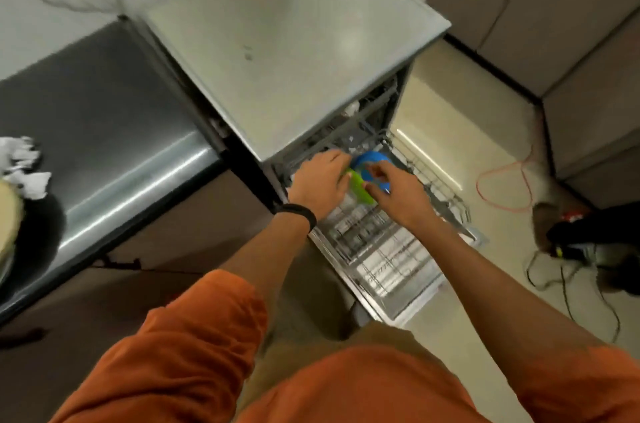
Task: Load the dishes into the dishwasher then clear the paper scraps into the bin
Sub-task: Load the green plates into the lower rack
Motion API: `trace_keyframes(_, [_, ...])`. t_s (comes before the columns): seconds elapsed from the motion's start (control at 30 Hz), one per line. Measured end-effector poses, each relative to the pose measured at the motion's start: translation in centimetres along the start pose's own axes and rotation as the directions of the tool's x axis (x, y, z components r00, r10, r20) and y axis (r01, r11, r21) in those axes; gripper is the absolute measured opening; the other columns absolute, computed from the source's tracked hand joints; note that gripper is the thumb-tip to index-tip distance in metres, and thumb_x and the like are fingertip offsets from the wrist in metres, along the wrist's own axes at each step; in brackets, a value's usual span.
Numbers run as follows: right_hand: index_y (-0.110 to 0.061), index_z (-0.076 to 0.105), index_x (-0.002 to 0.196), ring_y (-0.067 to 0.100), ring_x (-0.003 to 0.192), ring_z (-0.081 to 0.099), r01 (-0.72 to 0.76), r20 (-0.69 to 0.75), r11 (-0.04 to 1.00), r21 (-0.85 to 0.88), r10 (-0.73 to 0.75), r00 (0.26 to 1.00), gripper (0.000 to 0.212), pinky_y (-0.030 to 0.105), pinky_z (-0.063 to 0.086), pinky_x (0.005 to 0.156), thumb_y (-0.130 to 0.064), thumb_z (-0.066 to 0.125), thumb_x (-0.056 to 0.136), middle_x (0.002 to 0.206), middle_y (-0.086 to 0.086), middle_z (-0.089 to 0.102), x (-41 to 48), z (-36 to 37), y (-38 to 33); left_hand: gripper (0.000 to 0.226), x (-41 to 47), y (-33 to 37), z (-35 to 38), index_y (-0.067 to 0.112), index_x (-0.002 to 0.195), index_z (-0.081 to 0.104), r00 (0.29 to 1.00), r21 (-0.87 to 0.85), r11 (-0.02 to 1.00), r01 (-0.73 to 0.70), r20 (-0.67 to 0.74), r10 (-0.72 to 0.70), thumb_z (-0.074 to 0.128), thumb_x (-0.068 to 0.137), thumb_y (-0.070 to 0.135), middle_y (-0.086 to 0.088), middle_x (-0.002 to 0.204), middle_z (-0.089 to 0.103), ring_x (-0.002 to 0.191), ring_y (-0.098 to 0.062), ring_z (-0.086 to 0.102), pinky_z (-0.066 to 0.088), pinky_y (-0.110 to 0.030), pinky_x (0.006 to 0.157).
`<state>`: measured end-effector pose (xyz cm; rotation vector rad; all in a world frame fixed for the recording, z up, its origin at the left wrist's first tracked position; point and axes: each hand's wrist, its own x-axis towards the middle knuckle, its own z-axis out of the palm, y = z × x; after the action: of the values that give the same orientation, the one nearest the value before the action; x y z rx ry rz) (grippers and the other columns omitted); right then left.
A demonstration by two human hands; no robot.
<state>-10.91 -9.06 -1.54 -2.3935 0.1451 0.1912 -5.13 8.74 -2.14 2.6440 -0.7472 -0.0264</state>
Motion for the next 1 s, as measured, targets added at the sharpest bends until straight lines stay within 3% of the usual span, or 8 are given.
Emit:
trace_keyframes(0.1, [-0.019,0.060,0.126,0.018,0.108,0.064,0.121,0.008,0.992,-0.032,-0.121,0.993,0.033,0.028,0.047,0.087,-0.032,0.065,0.097,0.118,-0.001,0.068,0.5,0.8,-4.7,0.028,-2.7,-2.6,-3.8,0.018,0.125,0.061,0.992,-0.006,0.999,0.048,-0.117,-0.048,0.053,0.101,0.028,-0.002,0.125,0.062,0.110,-0.026,0.059,0.053,-0.043,0.088])
trace_keyframes(0.23, [-0.019,0.062,0.124,0.020,0.103,0.066,0.325,0.036,0.944,-0.059,-0.323,0.946,0.032,0.039,0.054,0.090,-0.032,0.066,0.095,0.113,0.000,0.070,1.1,4.6,-13.4,0.028,-8.7,-7.9,-9.7,0.016,0.124,0.062,0.952,-0.004,0.988,0.154,-0.268,-0.149,0.054,0.100,0.027,-0.003,0.123,0.064,0.108,-0.027,0.060,0.053,-0.045,0.085])
trace_keyframes(0.5, [-0.028,0.062,0.121,0.010,0.105,0.065,0.613,0.123,0.790,-0.009,-0.607,0.785,0.032,0.038,0.055,0.091,-0.038,0.068,0.091,0.114,-0.010,0.069,-1.0,15.5,-31.2,0.034,-24.2,-19.6,-19.7,0.014,0.129,0.060,0.807,0.010,0.907,0.420,-0.462,-0.368,0.056,0.098,0.027,-0.006,0.124,0.065,0.109,-0.030,0.061,0.051,-0.046,0.086])
trace_keyframes(0.63, [-0.026,0.064,0.122,0.011,0.105,0.065,0.707,0.227,0.708,-0.011,-0.686,0.691,0.036,0.038,0.054,0.092,-0.039,0.071,0.089,0.114,-0.009,0.069,-2.8,20.6,-38.2,0.034,-31.9,-23.4,-23.4,0.012,0.129,0.062,0.697,0.006,0.826,0.563,-0.541,-0.471,0.060,0.097,0.024,-0.008,0.123,0.066,0.106,-0.031,0.062,0.053,-0.045,0.084])
trace_keyframes(0.77, [-0.028,0.065,0.122,0.014,0.104,0.066,0.793,0.334,0.609,0.017,-0.751,0.570,0.035,0.039,0.054,0.092,-0.039,0.072,0.089,0.112,-0.007,0.072,-4.6,26.3,-45.1,0.036,-39.5,-26.8,-25.9,0.013,0.132,0.061,0.532,-0.068,0.694,0.717,-0.590,-0.607,0.060,0.098,0.025,-0.008,0.131,0.063,0.116,-0.030,0.059,0.050,-0.044,0.092])
trace_keyframes(1.0, [-0.025,0.066,0.120,0.017,0.104,0.066,0.899,0.468,0.417,0.136,-0.826,0.313,0.035,0.042,0.054,0.088,-0.035,0.073,0.088,0.111,-0.006,0.072,-6.6,36.6,-54.7,0.033,-49.0,-31.8,-27.9,0.016,0.127,0.064,0.278,-0.144,0.464,0.874,-0.635,-0.721,0.060,0.095,0.028,-0.007,0.125,0.066,0.111,-0.031,0.061,0.049,-0.043,0.089])
